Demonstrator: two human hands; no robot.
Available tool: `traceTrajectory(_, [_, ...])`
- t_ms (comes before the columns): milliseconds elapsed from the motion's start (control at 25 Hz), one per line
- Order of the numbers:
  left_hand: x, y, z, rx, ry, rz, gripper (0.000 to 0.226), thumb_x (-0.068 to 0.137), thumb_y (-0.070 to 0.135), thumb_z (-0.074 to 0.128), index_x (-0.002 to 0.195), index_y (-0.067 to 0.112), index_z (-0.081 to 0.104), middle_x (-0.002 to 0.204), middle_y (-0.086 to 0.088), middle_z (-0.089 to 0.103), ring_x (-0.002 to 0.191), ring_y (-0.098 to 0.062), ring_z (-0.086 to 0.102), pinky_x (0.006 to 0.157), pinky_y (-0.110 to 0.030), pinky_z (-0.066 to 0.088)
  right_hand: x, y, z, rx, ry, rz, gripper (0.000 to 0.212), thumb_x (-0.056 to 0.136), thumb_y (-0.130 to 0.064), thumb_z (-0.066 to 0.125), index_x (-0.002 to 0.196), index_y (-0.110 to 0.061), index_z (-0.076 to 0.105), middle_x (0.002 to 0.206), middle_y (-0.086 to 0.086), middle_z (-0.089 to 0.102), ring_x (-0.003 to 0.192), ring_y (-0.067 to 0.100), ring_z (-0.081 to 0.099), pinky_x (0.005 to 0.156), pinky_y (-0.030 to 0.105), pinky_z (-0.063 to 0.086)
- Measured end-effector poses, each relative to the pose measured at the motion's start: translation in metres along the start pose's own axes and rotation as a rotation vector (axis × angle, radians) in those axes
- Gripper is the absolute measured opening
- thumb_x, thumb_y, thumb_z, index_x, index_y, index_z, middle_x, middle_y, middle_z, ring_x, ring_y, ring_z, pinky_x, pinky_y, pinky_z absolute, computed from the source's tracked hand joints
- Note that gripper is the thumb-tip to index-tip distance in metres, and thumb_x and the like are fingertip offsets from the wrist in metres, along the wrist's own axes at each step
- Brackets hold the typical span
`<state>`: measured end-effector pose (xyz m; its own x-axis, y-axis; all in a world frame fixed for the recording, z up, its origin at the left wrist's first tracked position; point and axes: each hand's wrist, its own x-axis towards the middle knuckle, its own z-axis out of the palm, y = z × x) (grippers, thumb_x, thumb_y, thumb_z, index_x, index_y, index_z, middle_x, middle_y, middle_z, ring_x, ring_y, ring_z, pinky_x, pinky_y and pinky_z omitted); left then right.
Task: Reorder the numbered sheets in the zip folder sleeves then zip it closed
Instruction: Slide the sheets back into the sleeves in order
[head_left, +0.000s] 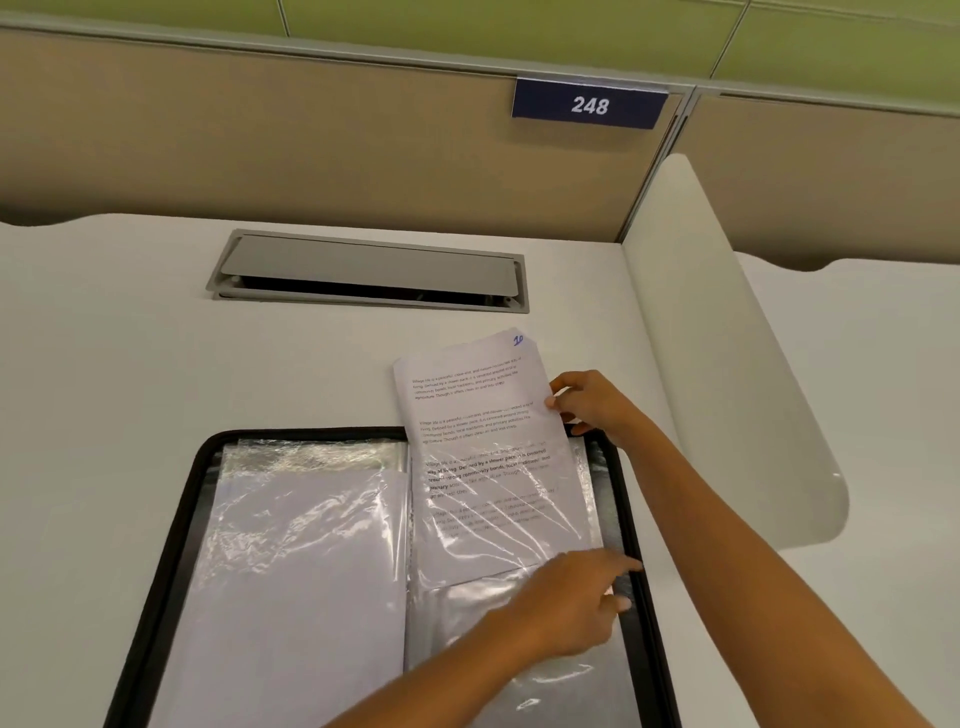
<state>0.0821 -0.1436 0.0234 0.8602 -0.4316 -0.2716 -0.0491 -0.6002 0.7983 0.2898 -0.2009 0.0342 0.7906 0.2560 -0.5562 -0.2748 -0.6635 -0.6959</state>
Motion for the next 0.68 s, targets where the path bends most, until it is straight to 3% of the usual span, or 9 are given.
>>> traceTrajectory(80, [0.002, -0.001, -0.005, -0.114, 0.116, 0.023, 0.033, 0.097, 0.020, 0.049, 0.128, 0.028, 0.057, 0.123, 0.005, 0.063, 0.106, -0.013, 0.060, 0.094, -0.030, 0.049, -0.001, 0.001, 0.000, 0.017, -0.022, 0.022, 0.015, 0.090, -0.013, 0.066, 0.105, -0.012, 0.063, 0.095, 0.010, 0.070, 0.077, 0.018, 0.066, 0.061, 0.026, 0.052])
traceTrajectory(160, [0.005, -0.013, -0.016, -0.004, 0.347, -0.008, 0.027, 0.098, 0.021, 0.049, 0.121, 0.027, 0.061, 0.116, 0.009, 0.064, 0.098, -0.011, 0.063, 0.089, -0.030, 0.052, -0.003, 0.004, -0.001, -0.014, -0.025, 0.032, 0.019, 0.088, -0.011, 0.068, 0.106, -0.011, 0.063, 0.092, 0.008, 0.069, 0.075, 0.017, 0.065, 0.062, 0.026, 0.053])
traceTrajectory(240, [0.006, -0.027, -0.026, 0.148, 0.434, -0.111, 0.026, 0.099, 0.024, 0.047, 0.120, 0.025, 0.062, 0.114, 0.007, 0.065, 0.097, -0.013, 0.062, 0.087, -0.033, 0.052, -0.002, 0.006, -0.001, -0.051, -0.006, 0.035, 0.018, 0.087, -0.010, 0.069, 0.104, -0.011, 0.063, 0.089, 0.006, 0.067, 0.073, 0.014, 0.062, 0.061, 0.024, 0.051])
traceTrajectory(360, [0.006, -0.030, -0.021, 0.189, 0.261, -0.174, 0.030, 0.100, 0.023, 0.044, 0.125, 0.020, 0.061, 0.118, 0.000, 0.063, 0.104, -0.018, 0.059, 0.092, -0.037, 0.051, -0.003, 0.005, -0.002, -0.059, -0.004, 0.035, 0.013, 0.087, -0.009, 0.067, 0.100, -0.011, 0.063, 0.086, 0.004, 0.065, 0.069, 0.011, 0.060, 0.054, 0.020, 0.047])
traceTrajectory(480, [0.005, -0.014, 0.001, 0.217, 0.038, 0.048, 0.035, 0.098, 0.015, 0.044, 0.129, 0.020, 0.059, 0.127, -0.002, 0.056, 0.114, -0.022, 0.049, 0.096, -0.040, 0.044, -0.003, 0.004, -0.002, -0.068, -0.002, 0.038, 0.011, 0.088, -0.009, 0.067, 0.098, -0.011, 0.063, 0.083, 0.002, 0.065, 0.067, 0.009, 0.060, 0.050, 0.018, 0.044])
traceTrajectory(560, [0.005, -0.005, 0.008, 0.178, 0.008, 0.165, 0.035, 0.097, 0.014, 0.045, 0.126, 0.024, 0.062, 0.126, 0.001, 0.059, 0.111, -0.020, 0.050, 0.096, -0.039, 0.041, -0.002, 0.004, -0.002, -0.074, -0.008, 0.036, 0.011, 0.087, -0.010, 0.068, 0.097, -0.012, 0.063, 0.084, 0.003, 0.065, 0.068, 0.011, 0.060, 0.053, 0.020, 0.044])
traceTrajectory(680, [0.018, -0.012, -0.016, 0.071, 0.416, 0.067, 0.032, 0.095, 0.016, 0.049, 0.123, 0.026, 0.062, 0.118, 0.004, 0.062, 0.107, -0.013, 0.054, 0.099, -0.037, 0.043, -0.002, 0.007, -0.007, -0.082, -0.024, 0.028, 0.011, 0.086, -0.012, 0.069, 0.095, -0.014, 0.064, 0.087, 0.004, 0.067, 0.073, 0.014, 0.061, 0.062, 0.024, 0.045])
